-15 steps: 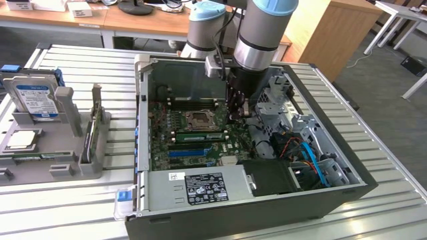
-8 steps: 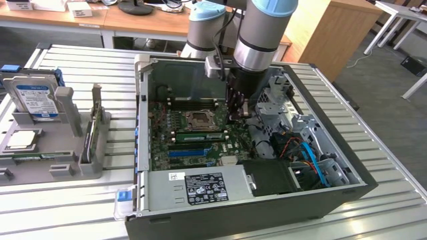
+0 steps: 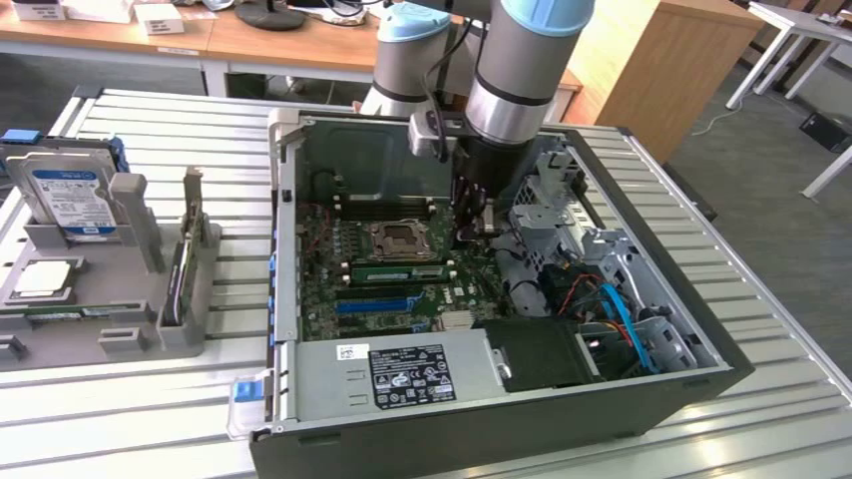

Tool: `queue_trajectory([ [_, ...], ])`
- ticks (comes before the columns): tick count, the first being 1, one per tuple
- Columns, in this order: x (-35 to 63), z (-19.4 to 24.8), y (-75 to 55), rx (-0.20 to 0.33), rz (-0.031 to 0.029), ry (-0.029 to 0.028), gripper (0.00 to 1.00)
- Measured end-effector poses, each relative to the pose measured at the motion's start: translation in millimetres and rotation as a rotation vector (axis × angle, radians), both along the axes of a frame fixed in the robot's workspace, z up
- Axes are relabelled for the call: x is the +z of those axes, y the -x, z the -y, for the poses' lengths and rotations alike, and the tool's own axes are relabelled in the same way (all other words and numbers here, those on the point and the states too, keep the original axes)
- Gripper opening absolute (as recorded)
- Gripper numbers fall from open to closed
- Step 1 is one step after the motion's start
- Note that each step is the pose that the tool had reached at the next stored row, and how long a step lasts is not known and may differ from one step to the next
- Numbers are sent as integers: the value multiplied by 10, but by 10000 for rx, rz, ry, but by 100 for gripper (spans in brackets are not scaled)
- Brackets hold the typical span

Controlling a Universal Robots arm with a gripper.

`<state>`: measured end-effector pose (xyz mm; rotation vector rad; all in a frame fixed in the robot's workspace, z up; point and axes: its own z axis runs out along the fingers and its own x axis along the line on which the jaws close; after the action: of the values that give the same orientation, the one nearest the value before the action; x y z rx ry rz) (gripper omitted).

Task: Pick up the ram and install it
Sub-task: 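Press down the ram until it locks into place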

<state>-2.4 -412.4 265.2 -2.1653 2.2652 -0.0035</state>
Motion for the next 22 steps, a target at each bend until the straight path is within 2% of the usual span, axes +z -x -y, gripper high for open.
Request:
queue_trajectory([
  [22, -165, 1, 0, -305, -1, 3, 11],
])
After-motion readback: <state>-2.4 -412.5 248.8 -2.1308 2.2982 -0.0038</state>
